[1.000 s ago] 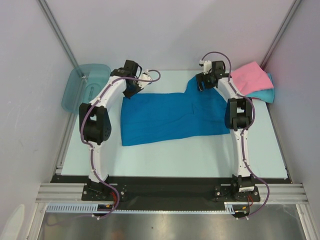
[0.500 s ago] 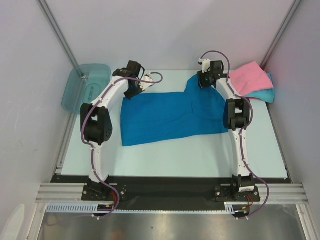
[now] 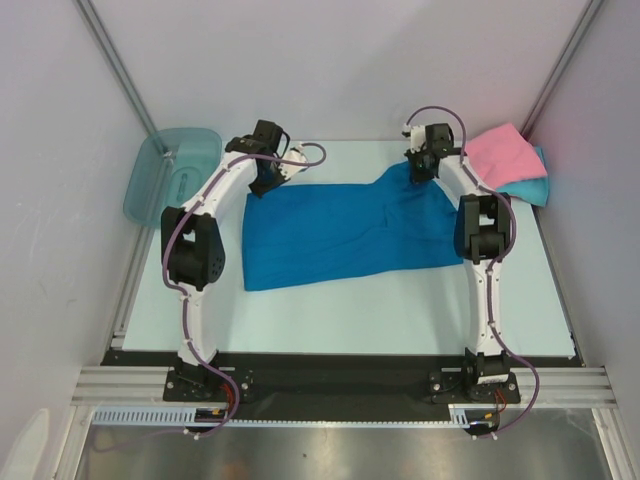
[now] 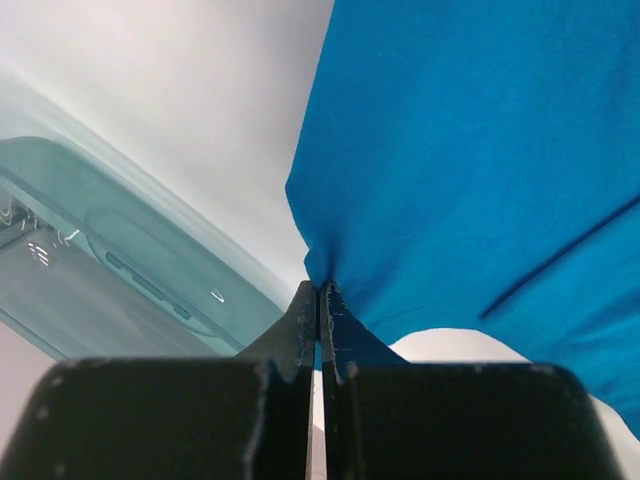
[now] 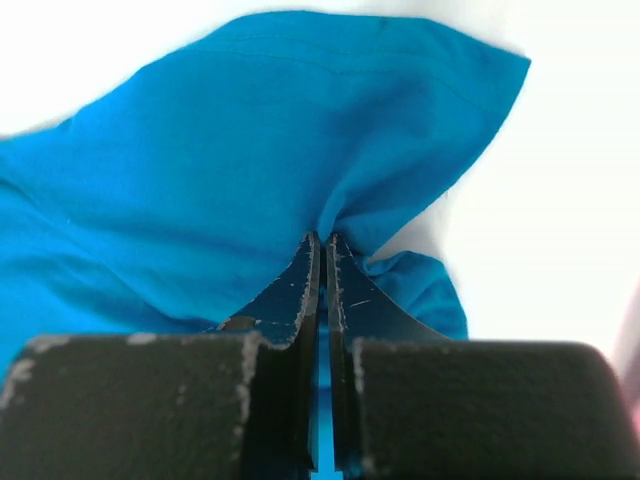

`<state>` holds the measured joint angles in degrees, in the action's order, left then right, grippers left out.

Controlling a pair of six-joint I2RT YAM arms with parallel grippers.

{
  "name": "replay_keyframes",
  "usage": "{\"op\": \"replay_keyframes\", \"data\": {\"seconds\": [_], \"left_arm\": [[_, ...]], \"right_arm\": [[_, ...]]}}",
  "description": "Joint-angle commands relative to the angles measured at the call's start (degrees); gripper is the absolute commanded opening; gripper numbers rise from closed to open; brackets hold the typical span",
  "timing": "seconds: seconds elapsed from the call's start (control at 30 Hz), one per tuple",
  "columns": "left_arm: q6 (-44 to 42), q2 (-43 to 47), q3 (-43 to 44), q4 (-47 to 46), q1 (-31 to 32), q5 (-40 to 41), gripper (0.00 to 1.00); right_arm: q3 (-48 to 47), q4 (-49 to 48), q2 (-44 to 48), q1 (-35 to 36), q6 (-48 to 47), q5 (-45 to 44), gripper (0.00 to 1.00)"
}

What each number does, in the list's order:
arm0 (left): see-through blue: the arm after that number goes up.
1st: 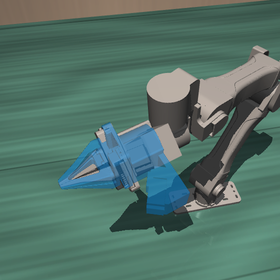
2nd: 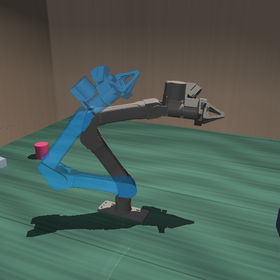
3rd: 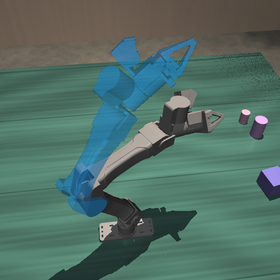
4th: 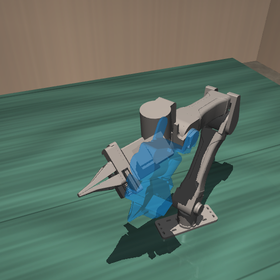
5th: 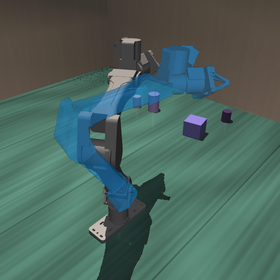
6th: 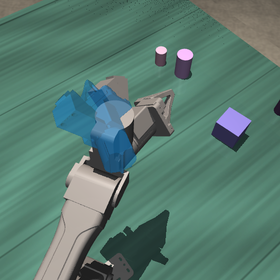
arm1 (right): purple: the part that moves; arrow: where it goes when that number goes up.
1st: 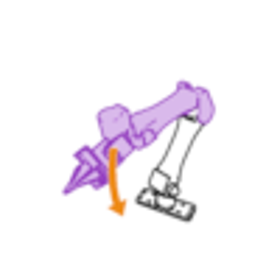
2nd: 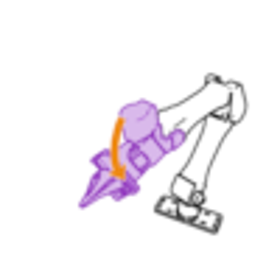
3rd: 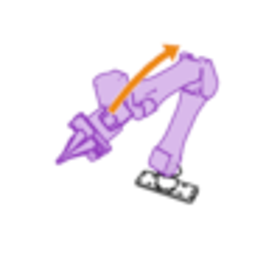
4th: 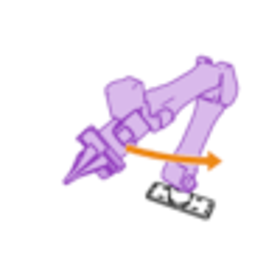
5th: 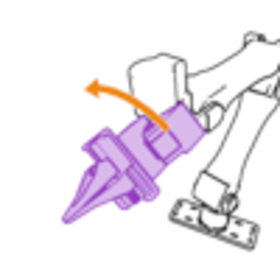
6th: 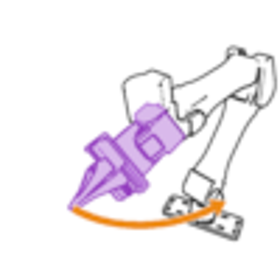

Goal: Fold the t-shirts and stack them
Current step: Fold the tshirt

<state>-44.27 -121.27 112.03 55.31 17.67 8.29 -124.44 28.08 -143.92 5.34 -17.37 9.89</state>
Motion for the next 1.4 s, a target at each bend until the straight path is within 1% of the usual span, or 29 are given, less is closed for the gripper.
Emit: {"op": "replay_keyframes", "data": {"seconds": [0.0,0.13,0.2,0.4,0.53,0.63,0.8,0.97,1.0,1.03,1.07,1.1,1.17,1.27,1.3,1.37], "left_arm": [[-1.3,3.3,-0.1,-2.3,0.4,-1.4,0.00],[-1.3,3.9,-2.8,-4.3,0.4,-2.2,0.00],[-1.0,4.0,-3.5,-5.0,0.4,-2.5,0.00],[-0.6,4.1,-4.2,-6.4,0.5,-3.0,0.00],[-1.5,4.6,-5.2,-7.7,0.3,-2.8,0.00],[-2.0,4.8,-5.8,-8.3,0.1,-2.8,0.00],[-2.7,4.7,-6.0,-9.4,-0.6,-3.1,0.00],[-3.0,4.6,-6.1,-10.0,-0.6,-3.4,0.00],[-3.1,4.5,-6.1,-10.0,-0.6,-3.5,0.00],[-3.3,4.5,-6.1,-10.1,-0.6,-3.4,0.00],[-3.5,4.4,-6.0,-10.3,-0.7,-3.4,0.00],[-3.5,4.3,-6.0,-10.4,-0.7,-3.4,0.00],[-3.7,4.3,-5.9,-10.6,-0.7,-3.4,0.00],[-3.7,4.2,-5.9,-10.7,-0.6,-3.4,0.00],[-3.7,4.2,-5.9,-10.8,-0.7,-3.4,0.00],[-3.5,4.2,-6.0,-10.7,-0.7,-3.4,0.00]], "right_arm": [[1.8,0.9,7.5,-0.5,-2.5,-2.1,0.00],[6.1,-2.1,12.6,0.5,-6.3,-1.8,0.00],[8.0,-2.2,13.5,1.6,-9.2,-1.8,0.00],[7.2,2.2,14.2,3.4,-14.2,1.6,0.00],[4.9,10.0,13.9,3.7,-17.3,4.1,0.00],[4.2,16.0,14.3,3.8,-21.3,5.6,0.00],[5.4,23.6,16.3,3.4,-27.4,7.5,0.00],[5.4,29.3,16.6,3.7,-31.2,8.0,0.01],[5.4,30.5,16.7,3.8,-31.6,8.5,0.07],[5.4,30.9,16.7,3.8,-31.9,8.6,0.22],[5.4,30.9,16.7,3.8,-31.9,8.6,0.48],[5.4,31.2,16.7,3.8,-31.9,8.7,0.57],[4.9,30.5,16.5,3.6,-30.6,8.7,0.68],[2.3,26.1,15.3,2.5,-24.1,8.3,0.70],[0.5,22.2,14.7,1.5,-18.5,7.0,0.70],[-1.8,19.5,13.4,0.5,-13.7,6.0,0.69]]}}
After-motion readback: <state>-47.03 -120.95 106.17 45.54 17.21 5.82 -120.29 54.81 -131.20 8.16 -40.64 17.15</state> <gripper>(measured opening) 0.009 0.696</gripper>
